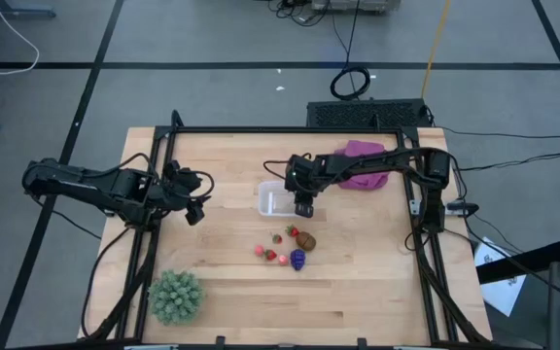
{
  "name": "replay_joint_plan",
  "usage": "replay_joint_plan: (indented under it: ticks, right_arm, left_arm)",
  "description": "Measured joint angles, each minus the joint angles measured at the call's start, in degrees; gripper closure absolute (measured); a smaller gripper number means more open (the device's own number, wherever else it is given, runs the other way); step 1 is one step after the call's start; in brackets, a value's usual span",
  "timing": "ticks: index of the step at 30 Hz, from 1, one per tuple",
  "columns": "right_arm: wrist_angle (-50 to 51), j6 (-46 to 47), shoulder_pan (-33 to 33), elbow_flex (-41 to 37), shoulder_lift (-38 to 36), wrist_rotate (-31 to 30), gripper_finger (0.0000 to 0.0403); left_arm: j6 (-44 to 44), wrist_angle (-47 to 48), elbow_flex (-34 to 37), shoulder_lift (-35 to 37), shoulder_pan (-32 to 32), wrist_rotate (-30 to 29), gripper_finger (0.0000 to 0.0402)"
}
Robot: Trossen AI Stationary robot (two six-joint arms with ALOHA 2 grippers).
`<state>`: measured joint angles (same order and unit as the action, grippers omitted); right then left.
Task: Pick and placing Produce into tupperware
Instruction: Put the cherry into the transparent bin, then put the left peach into the transparent bin
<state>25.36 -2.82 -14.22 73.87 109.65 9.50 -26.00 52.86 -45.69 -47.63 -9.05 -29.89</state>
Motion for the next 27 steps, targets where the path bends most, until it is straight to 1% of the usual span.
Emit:
replay_joint_plan:
  ticks: [7,13,17,23,27]
  right_arm:
    - [-1.0,-1.2,0.1,0.0,0.0,0.5,0.0288]
    - [-1.5,-1.3,0.1,0.0,0.0,1.2,0.0251]
    - [-2.2,-1.3,0.1,0.0,0.0,1.2,0.0237]
    - [-4.1,-2.4,0.1,0.0,0.0,1.2,0.0234]
    - [-3.7,-2.4,0.3,1.3,-0.5,1.2,0.0234]
  left_arm:
    - [0.0,0.0,0.0,0.0,0.0,0.0,0.0121]
    - [0.0,0.0,0.0,0.0,0.0,0.0,0.0121]
    - [0.0,0.0,0.0,0.0,0.0,0.0,0.0121]
    - [0.0,0.0,0.0,0.0,0.0,0.0,0.0121]
    - [0.0,0.0,0.0,0.0,0.0,0.0,0.0121]
